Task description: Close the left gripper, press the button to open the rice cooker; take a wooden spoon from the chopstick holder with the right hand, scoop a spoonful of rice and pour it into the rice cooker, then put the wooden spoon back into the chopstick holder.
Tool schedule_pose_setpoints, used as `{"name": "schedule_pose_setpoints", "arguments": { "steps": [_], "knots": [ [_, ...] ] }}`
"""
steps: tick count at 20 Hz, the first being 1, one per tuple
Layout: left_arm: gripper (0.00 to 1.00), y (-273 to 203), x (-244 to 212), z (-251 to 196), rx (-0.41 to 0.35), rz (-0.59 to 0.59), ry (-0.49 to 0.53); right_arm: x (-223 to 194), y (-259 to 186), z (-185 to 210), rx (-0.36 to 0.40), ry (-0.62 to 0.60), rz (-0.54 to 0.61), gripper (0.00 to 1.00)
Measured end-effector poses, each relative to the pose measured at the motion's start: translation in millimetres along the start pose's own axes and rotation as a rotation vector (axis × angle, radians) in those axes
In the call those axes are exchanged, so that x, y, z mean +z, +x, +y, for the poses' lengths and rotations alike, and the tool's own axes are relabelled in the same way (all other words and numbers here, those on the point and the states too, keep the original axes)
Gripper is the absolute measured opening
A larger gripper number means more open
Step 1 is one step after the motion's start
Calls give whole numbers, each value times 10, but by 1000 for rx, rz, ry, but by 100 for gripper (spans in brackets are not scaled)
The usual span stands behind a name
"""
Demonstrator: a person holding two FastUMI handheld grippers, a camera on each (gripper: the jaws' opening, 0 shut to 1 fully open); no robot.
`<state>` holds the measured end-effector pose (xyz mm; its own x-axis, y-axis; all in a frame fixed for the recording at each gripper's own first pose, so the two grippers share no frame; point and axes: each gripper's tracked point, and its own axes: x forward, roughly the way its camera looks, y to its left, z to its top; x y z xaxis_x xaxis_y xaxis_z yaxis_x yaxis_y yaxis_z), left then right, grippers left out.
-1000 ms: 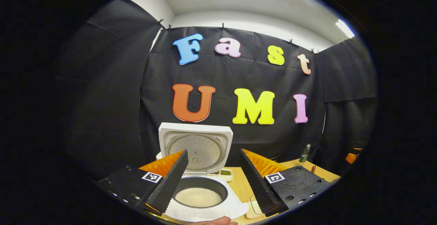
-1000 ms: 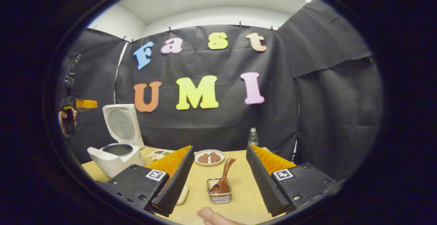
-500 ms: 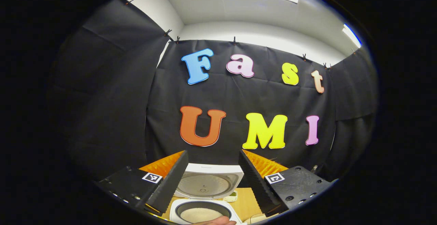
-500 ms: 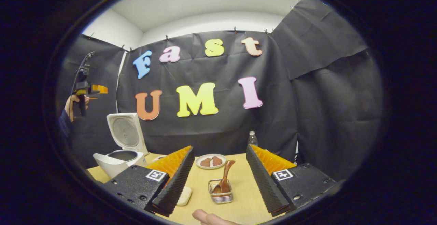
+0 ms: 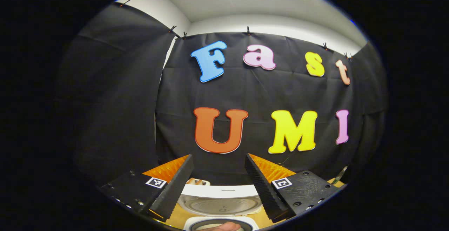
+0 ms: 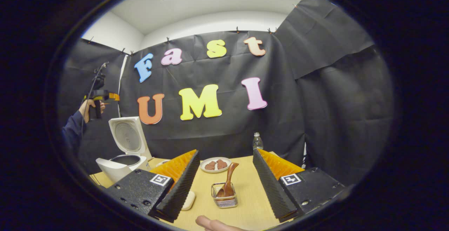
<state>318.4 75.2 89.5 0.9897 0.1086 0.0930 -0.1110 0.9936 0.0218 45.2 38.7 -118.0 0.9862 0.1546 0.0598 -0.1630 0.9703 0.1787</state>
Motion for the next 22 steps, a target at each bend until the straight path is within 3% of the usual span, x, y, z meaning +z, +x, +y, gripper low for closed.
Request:
{"name": "schedule_pose_setpoints", "arguments": {
  "steps": [8,10,13,14,15,22],
  "knots": [
    [94,511,-504,-207,-21,113,1,-221,3,-192,-51,20,46,98],
    [94,552,-674,-183,6,165,25,-243,-44,-184,-51,23,50,96],
    [93,466,-895,-290,-17,280,29,-221,-113,-170,-52,-7,46,96],
    [96,440,-823,-278,-18,243,33,-192,-157,-137,-45,-7,41,96],
    [99,414,-881,-266,-17,277,29,-181,-196,-114,-39,-10,37,99],
    [99,-66,-940,-293,-23,311,31,-152,-459,-14,-17,-31,42,99]
  ]
}}
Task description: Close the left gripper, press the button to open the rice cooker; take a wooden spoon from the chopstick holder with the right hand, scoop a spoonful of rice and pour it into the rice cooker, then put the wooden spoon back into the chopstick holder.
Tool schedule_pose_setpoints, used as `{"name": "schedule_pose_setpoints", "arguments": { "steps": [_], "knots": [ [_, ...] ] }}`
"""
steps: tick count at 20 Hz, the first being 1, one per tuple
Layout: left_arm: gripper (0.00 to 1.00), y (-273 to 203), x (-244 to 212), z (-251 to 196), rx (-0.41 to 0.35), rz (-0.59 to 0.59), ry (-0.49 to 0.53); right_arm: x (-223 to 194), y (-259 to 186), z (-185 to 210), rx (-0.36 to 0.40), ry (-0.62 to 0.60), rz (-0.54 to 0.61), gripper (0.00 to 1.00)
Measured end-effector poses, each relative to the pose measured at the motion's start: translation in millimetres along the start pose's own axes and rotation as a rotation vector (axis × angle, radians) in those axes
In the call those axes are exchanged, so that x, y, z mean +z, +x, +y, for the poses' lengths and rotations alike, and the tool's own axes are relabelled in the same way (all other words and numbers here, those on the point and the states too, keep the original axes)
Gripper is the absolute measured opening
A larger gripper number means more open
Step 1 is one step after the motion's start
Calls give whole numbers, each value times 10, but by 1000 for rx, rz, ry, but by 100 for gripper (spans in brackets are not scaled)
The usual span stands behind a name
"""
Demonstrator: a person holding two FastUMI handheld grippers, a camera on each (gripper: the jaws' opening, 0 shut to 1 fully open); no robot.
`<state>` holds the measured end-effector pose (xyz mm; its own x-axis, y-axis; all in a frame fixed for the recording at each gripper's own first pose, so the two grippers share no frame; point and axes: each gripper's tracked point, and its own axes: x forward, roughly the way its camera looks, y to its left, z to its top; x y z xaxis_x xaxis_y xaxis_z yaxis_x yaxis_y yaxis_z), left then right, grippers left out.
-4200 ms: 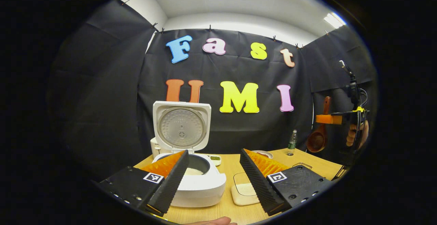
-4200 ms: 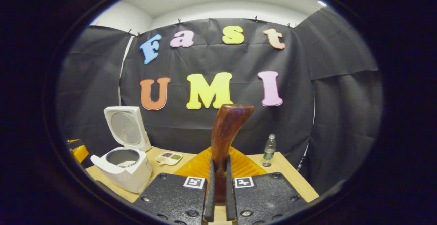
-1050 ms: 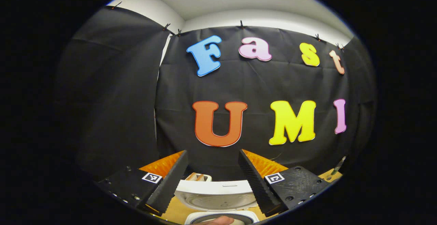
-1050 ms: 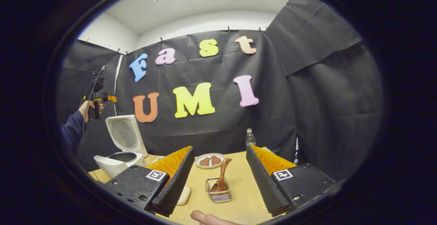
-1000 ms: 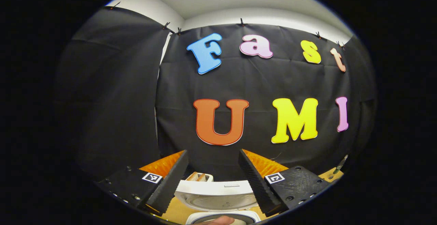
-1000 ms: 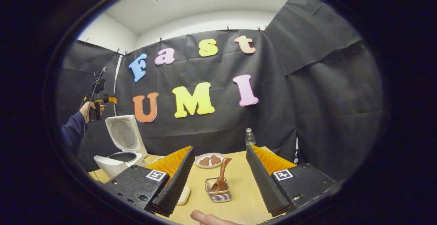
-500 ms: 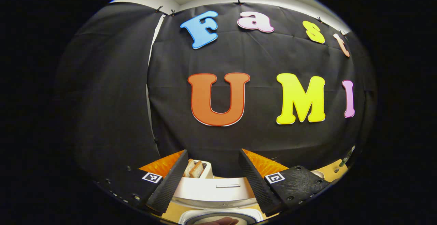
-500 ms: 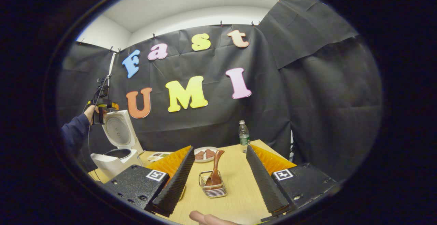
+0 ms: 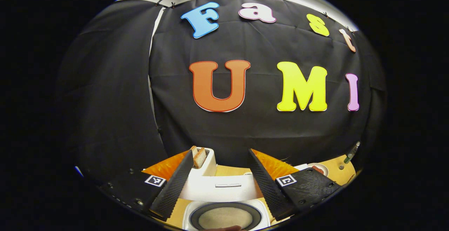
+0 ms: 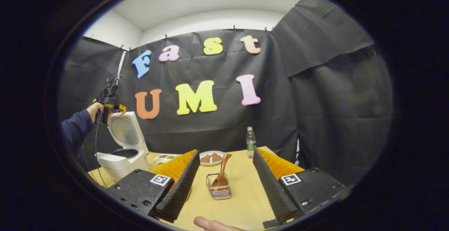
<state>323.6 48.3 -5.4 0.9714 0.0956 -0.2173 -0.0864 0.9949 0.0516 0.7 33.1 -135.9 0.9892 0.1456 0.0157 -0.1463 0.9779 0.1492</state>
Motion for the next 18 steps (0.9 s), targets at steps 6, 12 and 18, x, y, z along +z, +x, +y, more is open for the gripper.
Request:
{"name": "schedule_pose_setpoints", "arguments": {
  "steps": [6,12,18],
  "knots": [
    [99,-375,-262,-22,-10,19,0,-124,-194,68,22,3,43,96],
    [95,-735,-726,-126,-53,82,23,-238,-384,56,24,3,60,99],
    [95,-976,-1235,-158,-71,147,14,-291,-626,37,28,-25,28,96]
  ]
}}
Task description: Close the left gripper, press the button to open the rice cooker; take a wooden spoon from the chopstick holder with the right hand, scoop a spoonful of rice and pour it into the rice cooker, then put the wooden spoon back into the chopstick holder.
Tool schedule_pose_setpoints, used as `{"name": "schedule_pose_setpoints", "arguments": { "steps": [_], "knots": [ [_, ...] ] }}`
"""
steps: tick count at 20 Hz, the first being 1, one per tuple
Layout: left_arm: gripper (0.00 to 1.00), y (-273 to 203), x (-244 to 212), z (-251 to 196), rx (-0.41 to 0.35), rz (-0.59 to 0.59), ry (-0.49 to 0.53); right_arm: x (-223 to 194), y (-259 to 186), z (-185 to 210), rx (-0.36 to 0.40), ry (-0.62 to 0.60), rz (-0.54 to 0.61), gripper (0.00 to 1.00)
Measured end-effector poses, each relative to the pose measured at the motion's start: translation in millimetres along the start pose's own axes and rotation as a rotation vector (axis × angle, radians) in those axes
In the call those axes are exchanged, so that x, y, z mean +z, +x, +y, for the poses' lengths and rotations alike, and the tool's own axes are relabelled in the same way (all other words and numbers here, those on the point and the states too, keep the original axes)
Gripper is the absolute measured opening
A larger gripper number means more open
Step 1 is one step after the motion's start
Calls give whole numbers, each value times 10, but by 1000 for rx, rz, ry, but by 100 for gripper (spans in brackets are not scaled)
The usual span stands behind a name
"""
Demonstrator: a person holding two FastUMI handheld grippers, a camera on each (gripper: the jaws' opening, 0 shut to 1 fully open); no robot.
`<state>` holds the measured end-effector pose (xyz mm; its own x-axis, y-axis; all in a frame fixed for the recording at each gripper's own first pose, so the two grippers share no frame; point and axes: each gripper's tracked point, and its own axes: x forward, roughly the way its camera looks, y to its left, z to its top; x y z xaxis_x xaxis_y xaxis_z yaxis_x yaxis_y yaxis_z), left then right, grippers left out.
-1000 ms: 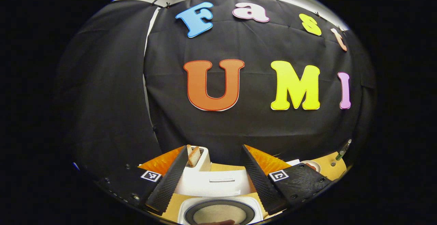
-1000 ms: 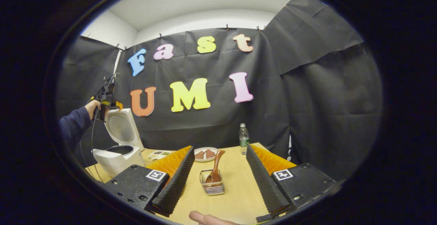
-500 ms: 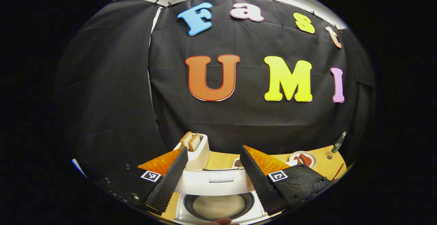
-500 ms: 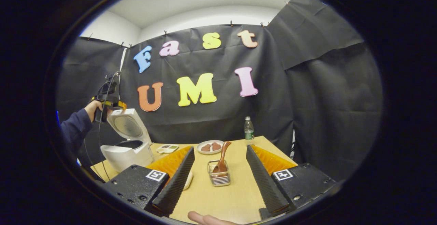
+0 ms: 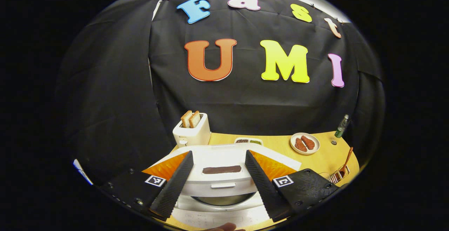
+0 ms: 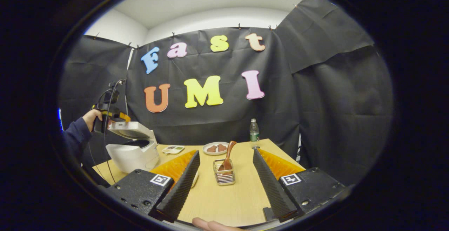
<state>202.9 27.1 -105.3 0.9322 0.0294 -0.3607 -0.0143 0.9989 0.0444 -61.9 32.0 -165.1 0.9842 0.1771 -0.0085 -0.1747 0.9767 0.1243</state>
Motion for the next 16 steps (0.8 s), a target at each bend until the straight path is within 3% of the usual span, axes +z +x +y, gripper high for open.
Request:
{"name": "schedule_pose_setpoints", "arguments": {
  "steps": [7,16],
  "knots": [
    [96,-110,-588,-71,-5,78,3,17,-151,87,-8,-15,-25,96],
    [96,-295,-1021,-96,-25,175,21,84,-338,343,11,-37,-54,98]
  ]
}}
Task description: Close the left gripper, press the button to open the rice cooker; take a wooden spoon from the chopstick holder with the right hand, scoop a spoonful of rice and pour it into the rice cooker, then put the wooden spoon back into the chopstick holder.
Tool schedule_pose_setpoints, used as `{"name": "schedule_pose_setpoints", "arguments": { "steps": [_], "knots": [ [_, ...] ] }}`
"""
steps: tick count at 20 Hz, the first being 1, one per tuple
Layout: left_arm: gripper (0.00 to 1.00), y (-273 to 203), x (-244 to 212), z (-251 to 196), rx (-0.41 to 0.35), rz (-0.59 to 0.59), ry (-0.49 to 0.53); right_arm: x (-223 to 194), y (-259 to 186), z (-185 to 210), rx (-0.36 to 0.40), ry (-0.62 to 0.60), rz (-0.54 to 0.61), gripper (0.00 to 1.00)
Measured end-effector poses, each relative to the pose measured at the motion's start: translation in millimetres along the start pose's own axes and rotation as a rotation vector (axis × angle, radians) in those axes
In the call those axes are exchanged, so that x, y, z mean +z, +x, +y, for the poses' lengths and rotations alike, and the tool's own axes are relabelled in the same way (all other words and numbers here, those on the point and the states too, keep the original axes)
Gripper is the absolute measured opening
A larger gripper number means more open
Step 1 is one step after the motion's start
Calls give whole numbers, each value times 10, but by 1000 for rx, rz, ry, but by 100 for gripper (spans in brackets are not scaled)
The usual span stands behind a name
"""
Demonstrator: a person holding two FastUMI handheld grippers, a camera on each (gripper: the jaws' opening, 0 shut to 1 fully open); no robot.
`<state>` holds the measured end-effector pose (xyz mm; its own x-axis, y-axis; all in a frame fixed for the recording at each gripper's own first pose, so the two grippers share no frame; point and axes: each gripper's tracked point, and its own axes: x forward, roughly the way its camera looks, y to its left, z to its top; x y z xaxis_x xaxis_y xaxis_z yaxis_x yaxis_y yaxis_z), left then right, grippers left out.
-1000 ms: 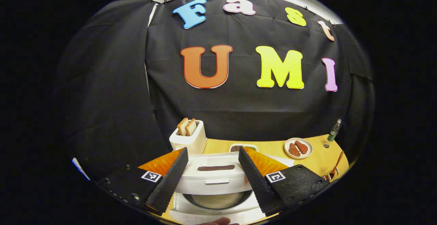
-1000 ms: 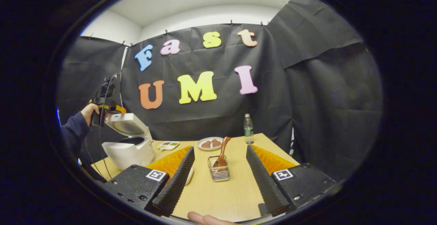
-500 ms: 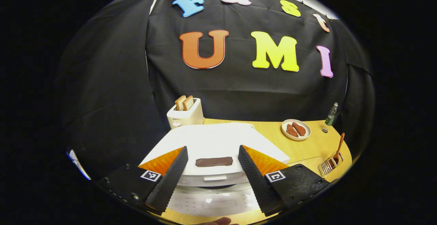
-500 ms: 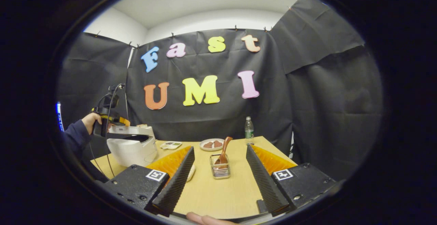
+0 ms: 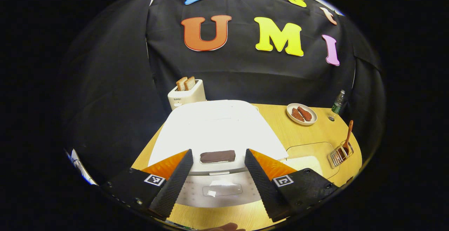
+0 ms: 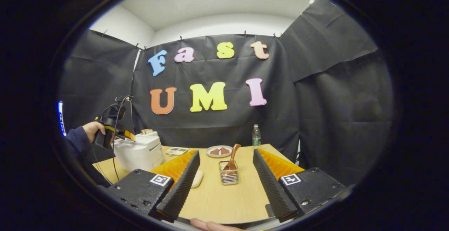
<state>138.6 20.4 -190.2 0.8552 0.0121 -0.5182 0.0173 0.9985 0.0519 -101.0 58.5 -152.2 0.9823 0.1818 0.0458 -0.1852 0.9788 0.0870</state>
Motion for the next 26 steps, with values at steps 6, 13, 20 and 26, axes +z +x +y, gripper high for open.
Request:
{"name": "schedule_pose_setpoints", "arguments": {
  "steps": [6,13,20,26],
  "knots": [
    [98,19,-72,10,16,-5,-12,7,-26,171,16,-18,-6,99],
    [98,25,-62,11,28,-47,-42,-107,-5,272,20,-31,21,98],
    [96,80,0,47,75,-135,-84,-46,-77,249,13,-51,-6,99],
    [94,-65,95,-92,25,-173,-83,-38,-88,187,-5,-52,-15,98]
  ]
}}
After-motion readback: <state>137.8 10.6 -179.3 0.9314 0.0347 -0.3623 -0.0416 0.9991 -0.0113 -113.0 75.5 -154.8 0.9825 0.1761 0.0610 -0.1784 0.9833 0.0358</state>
